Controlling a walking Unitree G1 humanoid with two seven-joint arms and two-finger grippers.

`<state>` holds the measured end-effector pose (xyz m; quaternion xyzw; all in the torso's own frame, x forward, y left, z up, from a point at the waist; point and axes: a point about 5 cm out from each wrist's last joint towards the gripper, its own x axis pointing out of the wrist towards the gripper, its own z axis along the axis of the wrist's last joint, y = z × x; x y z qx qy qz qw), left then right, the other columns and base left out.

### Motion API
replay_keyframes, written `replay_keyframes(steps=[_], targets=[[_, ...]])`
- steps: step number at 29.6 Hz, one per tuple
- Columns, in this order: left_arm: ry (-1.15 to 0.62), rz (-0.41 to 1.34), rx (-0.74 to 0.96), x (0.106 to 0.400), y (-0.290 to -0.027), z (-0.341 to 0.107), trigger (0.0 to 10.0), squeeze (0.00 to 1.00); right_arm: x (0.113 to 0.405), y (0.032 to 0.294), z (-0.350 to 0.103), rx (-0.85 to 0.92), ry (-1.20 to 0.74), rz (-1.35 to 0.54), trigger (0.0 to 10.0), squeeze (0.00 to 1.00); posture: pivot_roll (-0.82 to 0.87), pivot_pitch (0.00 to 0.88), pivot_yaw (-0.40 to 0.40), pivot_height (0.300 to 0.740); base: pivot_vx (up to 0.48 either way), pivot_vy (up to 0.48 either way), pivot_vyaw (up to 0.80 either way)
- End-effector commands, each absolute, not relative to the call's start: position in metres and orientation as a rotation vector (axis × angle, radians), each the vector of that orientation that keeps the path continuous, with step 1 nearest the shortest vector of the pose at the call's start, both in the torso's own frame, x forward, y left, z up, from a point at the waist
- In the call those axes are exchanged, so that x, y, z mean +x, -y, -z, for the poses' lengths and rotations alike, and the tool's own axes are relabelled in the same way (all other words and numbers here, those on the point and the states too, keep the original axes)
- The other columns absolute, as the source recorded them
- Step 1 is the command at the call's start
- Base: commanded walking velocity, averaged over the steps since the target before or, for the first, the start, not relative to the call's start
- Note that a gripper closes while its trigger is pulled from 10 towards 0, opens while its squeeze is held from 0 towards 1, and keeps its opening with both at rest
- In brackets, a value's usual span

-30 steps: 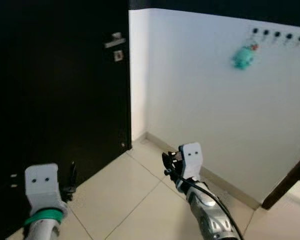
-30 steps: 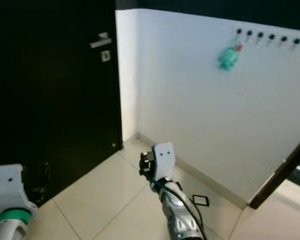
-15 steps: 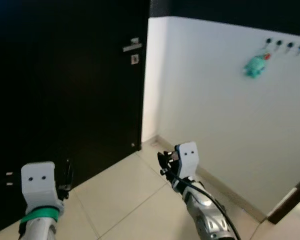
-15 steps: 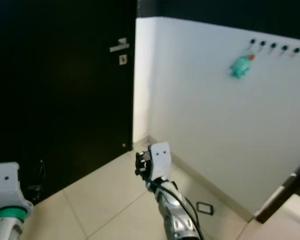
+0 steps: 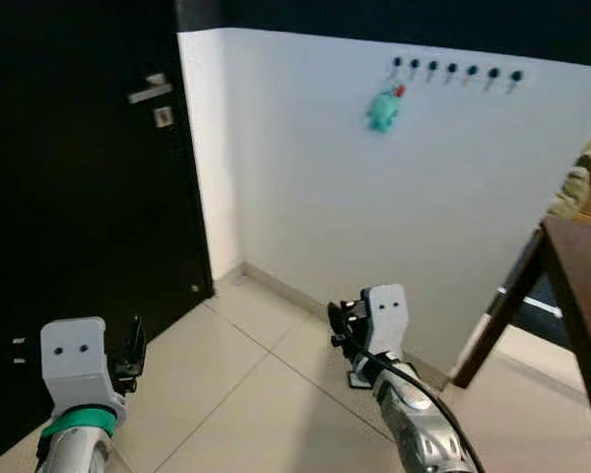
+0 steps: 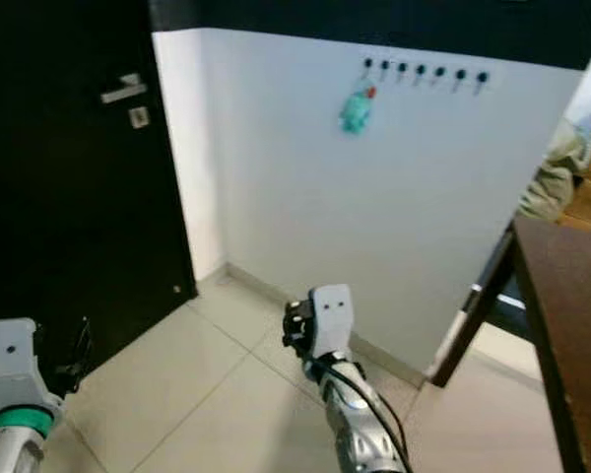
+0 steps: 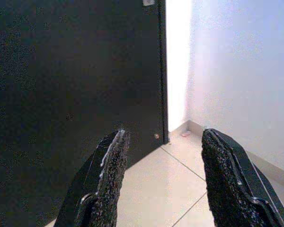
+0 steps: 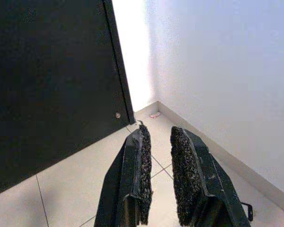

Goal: Hang keys on a hook

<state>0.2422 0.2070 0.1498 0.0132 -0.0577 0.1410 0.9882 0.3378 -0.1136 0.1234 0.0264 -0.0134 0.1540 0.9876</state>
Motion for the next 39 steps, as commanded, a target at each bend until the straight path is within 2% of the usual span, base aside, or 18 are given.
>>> replay_keyframes(steps=[1, 14, 20, 25, 39], targets=[[0.087, -0.301, 0.048, 0.2399, -0.2126, -0.1449, 10.0, 0.00, 0.3373, 0.1071, -0.1229, 0.066, 0.022, -0.328, 10.0, 0.00, -0.10, 0.013, 0.070, 0.740, 0.000, 0.000, 0.00], [0.081, -0.280, 0.066, 0.2433, -0.2146, -0.1451, 10.0, 0.00, 0.3409, 0.1033, -0.1258, 0.079, 0.027, -0.329, 10.0, 0.00, -0.09, 0.002, 0.079, 0.740, 0.000, 0.000, 0.00], [0.088, -0.257, 0.077, 0.2477, -0.2101, -0.1464, 10.0, 0.00, 0.3442, 0.1039, -0.1266, 0.082, 0.020, -0.335, 10.0, 0.00, -0.07, 0.000, 0.048, 0.740, 0.000, 0.000, 0.00], [0.086, -0.254, 0.075, 0.2459, -0.2094, -0.1454, 10.0, 0.00, 0.3451, 0.1023, -0.1284, 0.080, 0.023, -0.344, 10.0, 0.00, -0.08, 0.000, 0.048, 0.740, 0.000, 0.480, 0.00], [0.097, -0.245, 0.084, 0.2479, -0.2121, -0.1486, 10.0, 0.00, 0.3421, 0.1023, -0.1240, 0.095, 0.018, -0.332, 10.0, 0.00, -0.08, 0.000, 0.076, 0.740, 0.000, 0.000, 0.00]])
